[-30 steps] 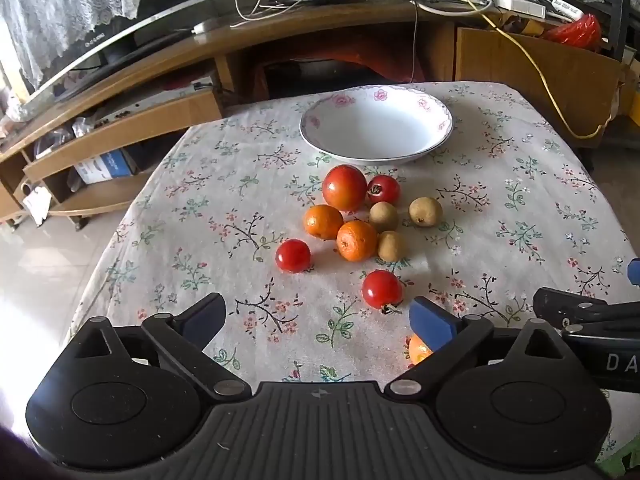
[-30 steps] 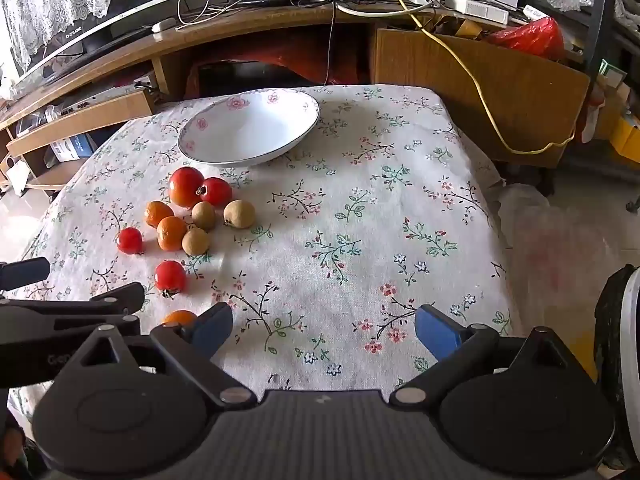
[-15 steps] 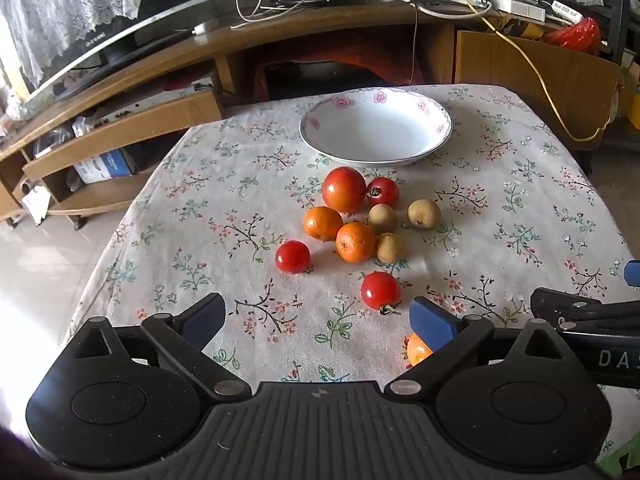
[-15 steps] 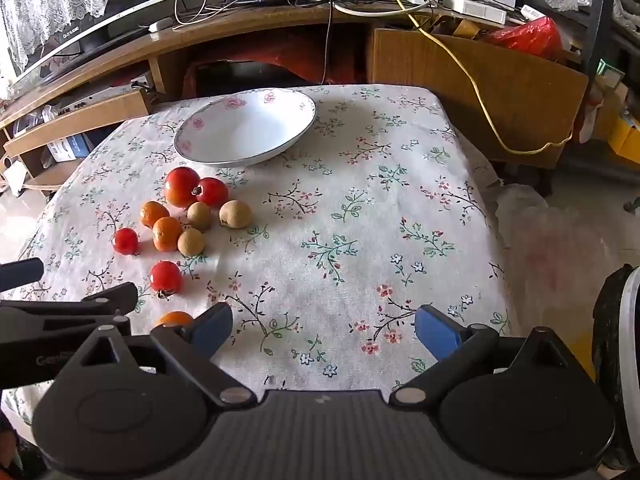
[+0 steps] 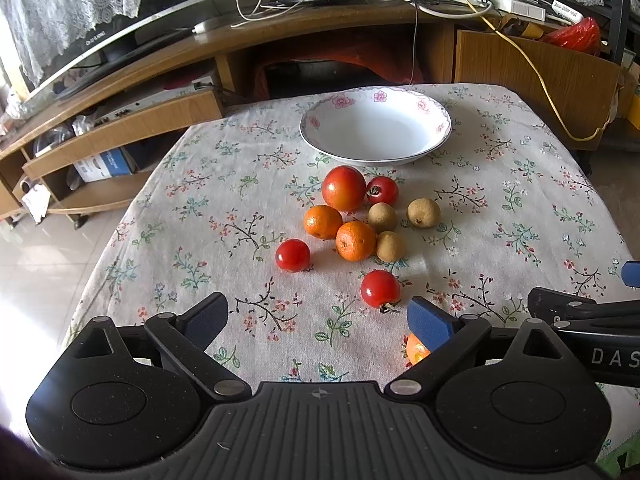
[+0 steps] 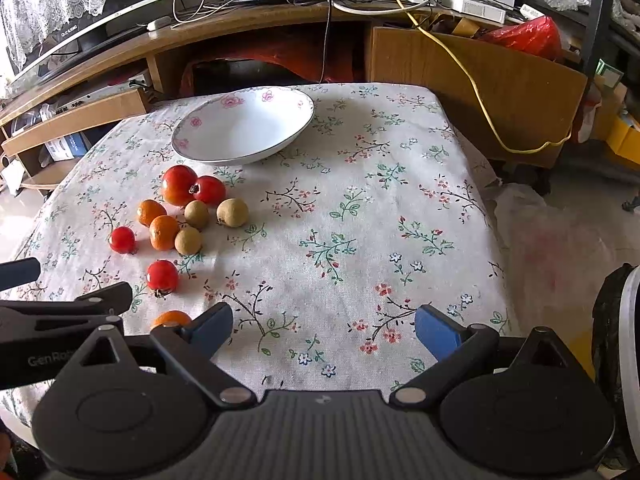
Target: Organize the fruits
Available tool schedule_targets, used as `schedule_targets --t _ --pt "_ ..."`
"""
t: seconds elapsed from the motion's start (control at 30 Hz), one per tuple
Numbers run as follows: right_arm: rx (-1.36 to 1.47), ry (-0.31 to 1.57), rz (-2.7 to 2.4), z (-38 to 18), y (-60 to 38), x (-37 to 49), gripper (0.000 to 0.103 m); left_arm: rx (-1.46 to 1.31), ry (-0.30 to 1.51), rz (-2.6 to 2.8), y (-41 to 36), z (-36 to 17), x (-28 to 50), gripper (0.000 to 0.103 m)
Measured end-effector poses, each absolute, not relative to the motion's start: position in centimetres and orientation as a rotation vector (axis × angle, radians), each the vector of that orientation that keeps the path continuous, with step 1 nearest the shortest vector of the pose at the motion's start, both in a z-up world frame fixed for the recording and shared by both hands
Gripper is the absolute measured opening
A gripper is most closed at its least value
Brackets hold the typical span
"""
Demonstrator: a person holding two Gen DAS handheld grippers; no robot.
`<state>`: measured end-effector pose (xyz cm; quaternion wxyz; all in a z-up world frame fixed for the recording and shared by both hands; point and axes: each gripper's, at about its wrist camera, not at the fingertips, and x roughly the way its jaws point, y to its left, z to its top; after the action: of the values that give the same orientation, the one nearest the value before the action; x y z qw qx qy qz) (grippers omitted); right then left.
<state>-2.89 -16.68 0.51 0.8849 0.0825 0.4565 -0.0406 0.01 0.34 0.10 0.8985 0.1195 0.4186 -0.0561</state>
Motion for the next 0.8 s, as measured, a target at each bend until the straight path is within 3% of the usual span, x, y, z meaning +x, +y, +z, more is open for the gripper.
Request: schedule_targets --t 0.8 --pt "0.185 0.947 -0.052 0.50 -16.33 -2.94 0.096 0.239 0.869 -0.111 0.64 0.28 -0.29 0.094"
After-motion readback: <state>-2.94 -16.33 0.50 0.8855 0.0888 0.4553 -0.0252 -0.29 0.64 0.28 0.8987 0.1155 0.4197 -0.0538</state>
